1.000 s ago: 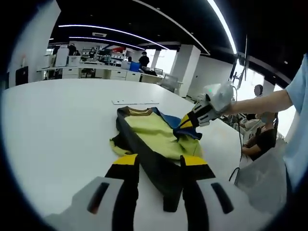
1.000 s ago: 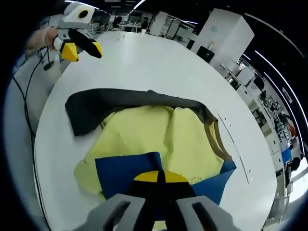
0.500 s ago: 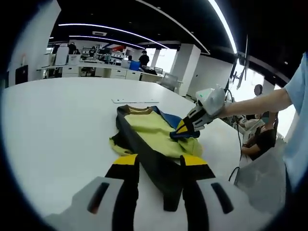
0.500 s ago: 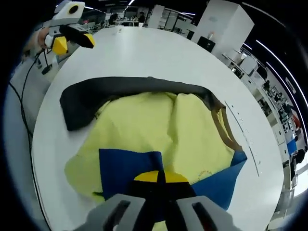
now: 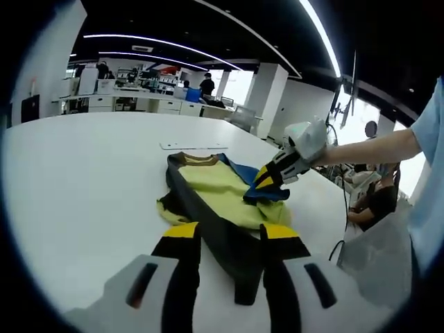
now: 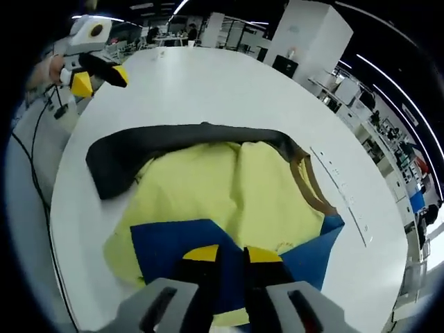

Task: Fold the garment on the visible template until the final outline fits inside the template.

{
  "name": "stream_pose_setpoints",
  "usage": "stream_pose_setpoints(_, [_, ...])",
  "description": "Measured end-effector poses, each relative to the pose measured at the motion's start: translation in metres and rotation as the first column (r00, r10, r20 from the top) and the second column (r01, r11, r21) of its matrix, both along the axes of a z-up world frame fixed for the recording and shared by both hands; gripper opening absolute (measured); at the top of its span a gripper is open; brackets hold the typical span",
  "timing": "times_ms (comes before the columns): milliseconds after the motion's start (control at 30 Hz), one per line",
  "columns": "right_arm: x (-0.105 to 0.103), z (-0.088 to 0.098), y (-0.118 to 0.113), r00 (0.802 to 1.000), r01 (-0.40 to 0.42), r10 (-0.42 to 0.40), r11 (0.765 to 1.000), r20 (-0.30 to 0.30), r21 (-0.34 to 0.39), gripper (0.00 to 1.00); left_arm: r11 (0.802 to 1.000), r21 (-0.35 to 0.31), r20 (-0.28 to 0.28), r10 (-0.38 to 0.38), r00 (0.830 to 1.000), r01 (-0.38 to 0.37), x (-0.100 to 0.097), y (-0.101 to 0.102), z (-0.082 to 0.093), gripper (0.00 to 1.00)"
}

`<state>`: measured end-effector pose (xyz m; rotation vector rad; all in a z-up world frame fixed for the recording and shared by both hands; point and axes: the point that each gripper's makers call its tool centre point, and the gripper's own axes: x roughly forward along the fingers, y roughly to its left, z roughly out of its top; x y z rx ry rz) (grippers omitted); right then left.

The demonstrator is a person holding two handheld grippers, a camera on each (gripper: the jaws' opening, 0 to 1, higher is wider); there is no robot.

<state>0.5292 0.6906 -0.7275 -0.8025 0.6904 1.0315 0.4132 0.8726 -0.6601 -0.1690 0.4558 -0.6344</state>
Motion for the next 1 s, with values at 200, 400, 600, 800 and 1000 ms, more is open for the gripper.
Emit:
stream_pose_setpoints(200, [-0.008,0.019,-0.008,1.0,0.005,-0.005,1.0,0.03,0.022,0.3,1.0,-0.005,0.006,-0.005,1.0,0.005,0.0,-0.004,0.002,0.31])
stream_pose_setpoints(400, [-0.022,0.035,-0.005,0.997,-0.048,0.046,0.998,0.066,0.037,0.45,1.0,-0.008,0.008,-0.015,1.0,0.015,0.0,-0.008,0.002,0.31])
stream_pose_setpoints(600, [-0.041,0.032,-0.002,0.992,-0.1,0.1,0.995,0.077,-0.002,0.54,1.0,-0.009,0.008,-0.024,1.0,0.024,0.0,-0.011,0.002,0.31])
stream_pose_setpoints(800, [-0.051,0.025,-0.001,0.985,-0.14,0.143,0.989,0.092,-0.041,0.52,1.0,-0.013,0.01,-0.023,1.0,0.023,0.001,-0.011,0.002,0.31])
stream_pose_setpoints(1000, [-0.056,0.02,0.0,0.986,-0.139,0.142,0.989,0.086,-0.041,0.46,1.0,-0.019,0.006,-0.022,1.0,0.023,0.0,-0.012,0.0,0.31])
